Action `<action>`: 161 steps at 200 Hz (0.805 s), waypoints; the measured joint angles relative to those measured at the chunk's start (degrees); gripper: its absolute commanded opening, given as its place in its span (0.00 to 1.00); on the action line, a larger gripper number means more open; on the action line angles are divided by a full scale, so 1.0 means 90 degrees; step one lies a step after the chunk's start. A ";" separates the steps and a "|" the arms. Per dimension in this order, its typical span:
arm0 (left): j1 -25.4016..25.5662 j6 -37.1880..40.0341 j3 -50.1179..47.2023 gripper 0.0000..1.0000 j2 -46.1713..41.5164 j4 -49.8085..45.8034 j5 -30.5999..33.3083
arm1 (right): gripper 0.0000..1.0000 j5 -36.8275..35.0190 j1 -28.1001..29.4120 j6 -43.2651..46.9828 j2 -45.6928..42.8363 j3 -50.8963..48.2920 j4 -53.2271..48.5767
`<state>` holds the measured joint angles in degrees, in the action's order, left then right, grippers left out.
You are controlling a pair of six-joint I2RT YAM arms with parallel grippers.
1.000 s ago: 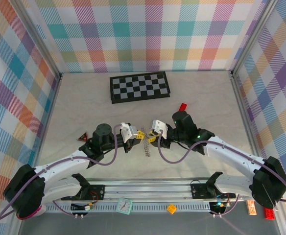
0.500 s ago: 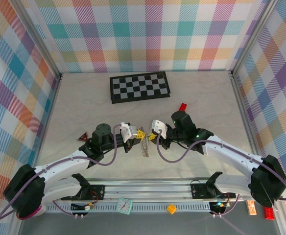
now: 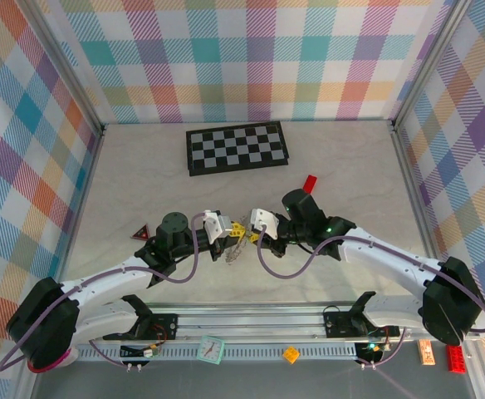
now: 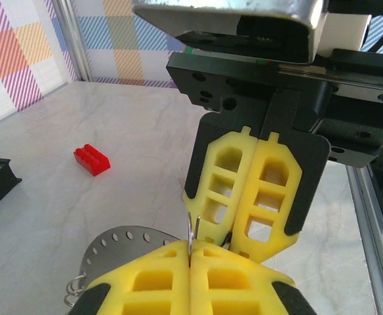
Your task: Put the keys on the keyring
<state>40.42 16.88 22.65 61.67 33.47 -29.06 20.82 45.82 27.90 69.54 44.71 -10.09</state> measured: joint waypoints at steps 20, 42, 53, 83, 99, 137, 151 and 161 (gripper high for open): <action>0.0000 0.0000 -0.0005 0.00 0.0000 0.0095 -0.0002 | 0.22 -0.0058 0.0000 -0.0066 -0.0100 -0.0002 -0.0029; 0.0000 0.0002 -0.0005 0.00 0.0000 0.0214 -0.0010 | 0.27 -0.0095 -0.0044 -0.0087 -0.0384 -0.0078 -0.0005; 0.0000 0.0005 -0.0007 0.00 0.0000 0.0253 -0.0046 | 0.28 -0.0078 -0.0102 -0.0102 -0.0610 -0.0194 -0.0005; 0.0000 0.0078 -0.0012 0.00 0.0068 0.0335 -0.0240 | 0.29 0.0180 -0.0355 -0.0143 -0.1195 -0.0432 -0.0010; 0.0000 0.0083 -0.0015 0.00 0.0165 0.0401 -0.0389 | 0.28 0.0372 -0.0425 -0.0192 -0.1287 -0.0432 0.0068; 0.0000 0.0080 -0.0056 0.00 0.0352 0.0680 -0.0709 | 0.27 0.0670 -0.0430 -0.0379 -0.1273 -0.0435 0.0396; 0.0000 0.0078 -0.0056 0.00 0.0379 0.0729 -0.0792 | 0.26 0.0763 -0.0430 -0.0410 -0.1212 -0.0435 0.0500; 0.0000 0.0078 -0.0058 0.00 0.0393 0.0777 -0.0852 | 0.25 0.0792 -0.0430 -0.0430 -0.1137 -0.0435 0.0532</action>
<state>40.42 17.58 22.13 65.21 40.47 -36.73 27.94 41.95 24.03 59.31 40.80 -5.30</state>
